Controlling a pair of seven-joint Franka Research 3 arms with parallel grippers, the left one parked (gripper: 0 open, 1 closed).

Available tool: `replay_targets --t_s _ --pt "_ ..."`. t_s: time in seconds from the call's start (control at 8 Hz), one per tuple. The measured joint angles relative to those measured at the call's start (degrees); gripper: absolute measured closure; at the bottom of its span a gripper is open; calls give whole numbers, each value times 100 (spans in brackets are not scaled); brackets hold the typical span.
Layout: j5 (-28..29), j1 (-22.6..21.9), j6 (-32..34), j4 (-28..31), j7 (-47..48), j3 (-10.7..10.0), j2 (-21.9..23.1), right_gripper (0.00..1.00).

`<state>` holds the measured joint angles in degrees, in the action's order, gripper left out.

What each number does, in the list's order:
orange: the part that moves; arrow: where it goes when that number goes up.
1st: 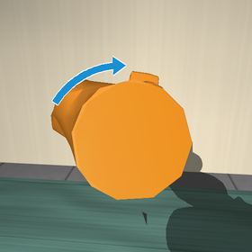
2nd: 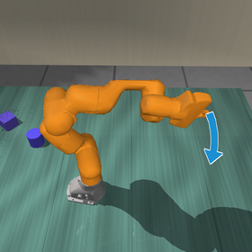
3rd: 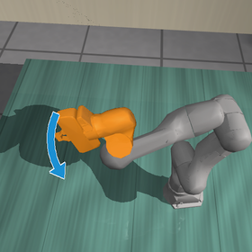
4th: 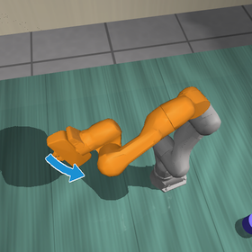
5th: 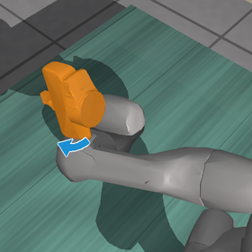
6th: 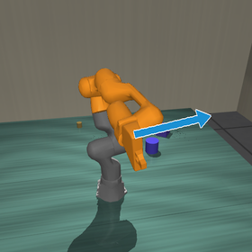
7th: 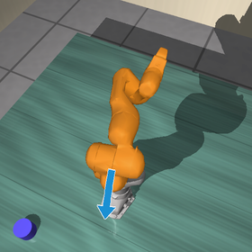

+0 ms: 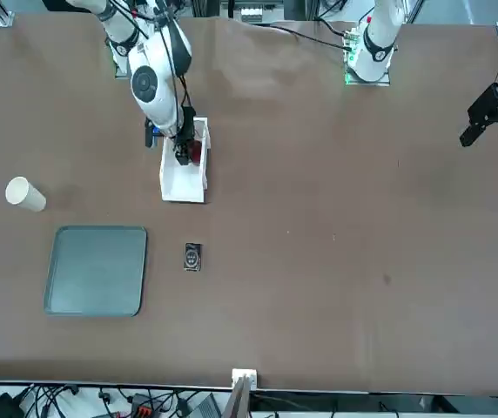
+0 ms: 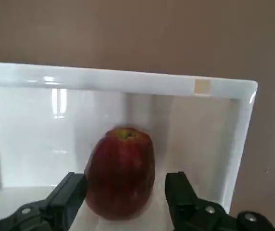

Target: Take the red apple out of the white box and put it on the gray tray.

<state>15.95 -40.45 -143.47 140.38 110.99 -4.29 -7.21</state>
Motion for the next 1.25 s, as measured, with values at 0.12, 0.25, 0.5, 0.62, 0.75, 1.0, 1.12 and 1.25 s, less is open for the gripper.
replay_targets --t_s 0.12,0.25,0.5,0.62,0.75,1.0,1.12,1.25 --pt "0 -9 -21 45 6 0 -1 0" --pt "1 -9 -28 59 32 -7 -1 0" --pt "11 -8 -126 84 143 -29 -1 0" --pt "23 -4 -267 100 253 -36 -4 0" --pt "26 -3 -403 120 358 -41 -16 0" --pt "31 -3 -529 134 437 -42 -95 0" --pt "32 -4 -549 135 446 -42 -132 0" --pt "33 -5 -552 135 454 -42 -149 0"
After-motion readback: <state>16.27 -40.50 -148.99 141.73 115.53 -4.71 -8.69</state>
